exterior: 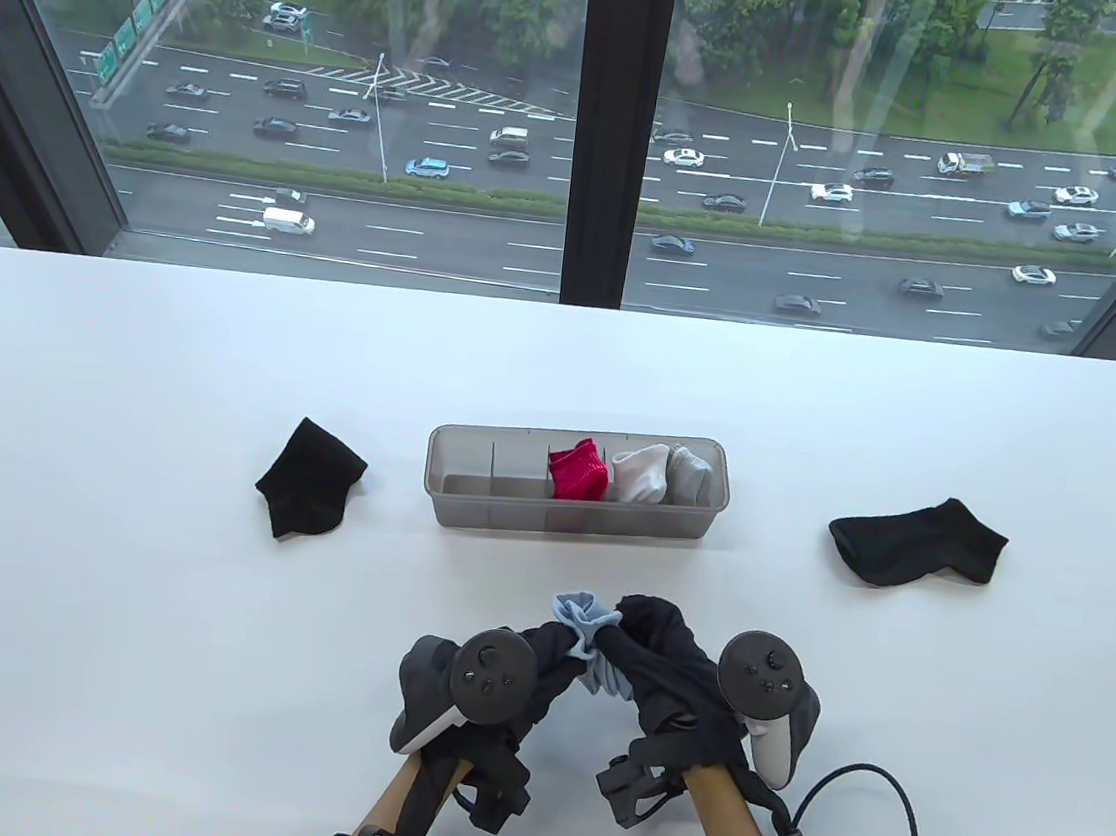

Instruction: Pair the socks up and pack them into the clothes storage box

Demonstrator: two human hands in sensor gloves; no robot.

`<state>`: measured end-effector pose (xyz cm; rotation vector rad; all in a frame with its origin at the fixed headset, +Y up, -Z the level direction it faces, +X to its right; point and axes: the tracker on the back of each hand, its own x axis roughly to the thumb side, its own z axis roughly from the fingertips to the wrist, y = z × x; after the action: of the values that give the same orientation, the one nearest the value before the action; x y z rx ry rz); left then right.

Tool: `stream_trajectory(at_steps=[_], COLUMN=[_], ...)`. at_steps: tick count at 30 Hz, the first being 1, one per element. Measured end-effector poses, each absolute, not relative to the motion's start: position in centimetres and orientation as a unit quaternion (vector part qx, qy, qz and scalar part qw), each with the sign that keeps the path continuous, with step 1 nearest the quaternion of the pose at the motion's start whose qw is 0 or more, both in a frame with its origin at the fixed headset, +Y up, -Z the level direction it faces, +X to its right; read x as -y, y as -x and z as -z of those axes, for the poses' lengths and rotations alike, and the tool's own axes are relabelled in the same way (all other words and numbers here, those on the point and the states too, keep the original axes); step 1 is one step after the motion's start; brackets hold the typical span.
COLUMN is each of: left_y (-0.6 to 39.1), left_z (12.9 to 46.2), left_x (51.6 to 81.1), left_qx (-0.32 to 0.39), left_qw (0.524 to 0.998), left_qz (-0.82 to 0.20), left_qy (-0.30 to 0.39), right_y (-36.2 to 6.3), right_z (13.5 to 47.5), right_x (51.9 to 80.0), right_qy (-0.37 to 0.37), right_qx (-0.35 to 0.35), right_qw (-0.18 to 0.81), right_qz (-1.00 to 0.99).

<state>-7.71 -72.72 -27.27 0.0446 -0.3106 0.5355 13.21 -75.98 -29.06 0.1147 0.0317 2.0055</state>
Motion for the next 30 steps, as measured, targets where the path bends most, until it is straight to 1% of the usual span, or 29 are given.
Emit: stream_trajectory(at_steps=[2,3,4,6,8,9,10,11,12,13,15,17,19,22,26,28,30], left_y=[8.0,8.4,8.9,9.6,9.9,9.8,9.6,9.3,9.1,9.0,8.7,8.7,9.3,10.5,11.1,11.1,11.1], left_z=[27.2,27.3,27.5,28.0,28.3,28.4,28.4,28.4,28.3,28.3,28.2,28.3,28.6,29.2,29.6,29.8,30.1], left_x=[72.6,72.6,72.7,73.2,73.6,73.8,73.8,73.8,73.8,73.7,73.5,73.4,73.6,74.2,74.3,74.4,74.6], left_qx=[0.139,0.121,0.109,0.102,0.113,0.126,0.129,0.139,0.144,0.14,0.137,0.103,0.064,0.025,0.019,0.014,0.016], left_qw=[0.954,0.956,0.956,0.948,0.937,0.928,0.924,0.922,0.925,0.933,0.945,0.955,0.964,0.966,0.959,0.956,0.951], left_qz=[-0.262,-0.266,-0.272,-0.302,-0.328,-0.348,-0.354,-0.352,-0.342,-0.322,-0.292,-0.275,-0.257,-0.258,-0.283,-0.292,-0.308], left_qy=[-0.031,-0.036,-0.027,-0.006,0.026,0.049,0.063,0.078,0.08,0.076,0.06,0.045,0.031,0.019,0.001,0.006,0.015], right_y=[-12.8,-12.5,-12.0,-11.2,-10.5,-10.3,-10.3,-10.5,-10.8,-11.0,-11.9,-12.3,-12.4,-12.0,-11.5,-11.4,-11.2], right_z=[29.0,29.0,29.0,28.8,28.8,28.8,28.8,28.9,29.1,29.2,29.6,29.8,29.8,29.6,29.7,29.6,29.6], right_x=[75.8,75.9,76.0,76.1,76.1,76.0,75.9,75.8,75.9,75.9,76.2,76.2,76.1,75.9,75.7,75.6,75.6], right_qy=[-0.091,-0.115,-0.144,-0.164,-0.179,-0.176,-0.174,-0.156,-0.152,-0.152,-0.123,-0.117,-0.129,-0.158,-0.195,-0.202,-0.215], right_qx=[-0.036,-0.066,-0.115,-0.155,-0.144,-0.119,-0.105,-0.059,-0.045,-0.055,-0.071,-0.081,-0.085,-0.12,-0.157,-0.164,-0.177], right_qw=[0.537,0.547,0.561,0.551,0.479,0.433,0.418,0.392,0.395,0.41,0.481,0.507,0.51,0.527,0.513,0.516,0.493], right_qz=[-0.838,-0.826,-0.807,-0.804,-0.847,-0.876,-0.885,-0.905,-0.905,-0.898,-0.865,-0.85,-0.847,-0.827,-0.821,-0.816,-0.824])
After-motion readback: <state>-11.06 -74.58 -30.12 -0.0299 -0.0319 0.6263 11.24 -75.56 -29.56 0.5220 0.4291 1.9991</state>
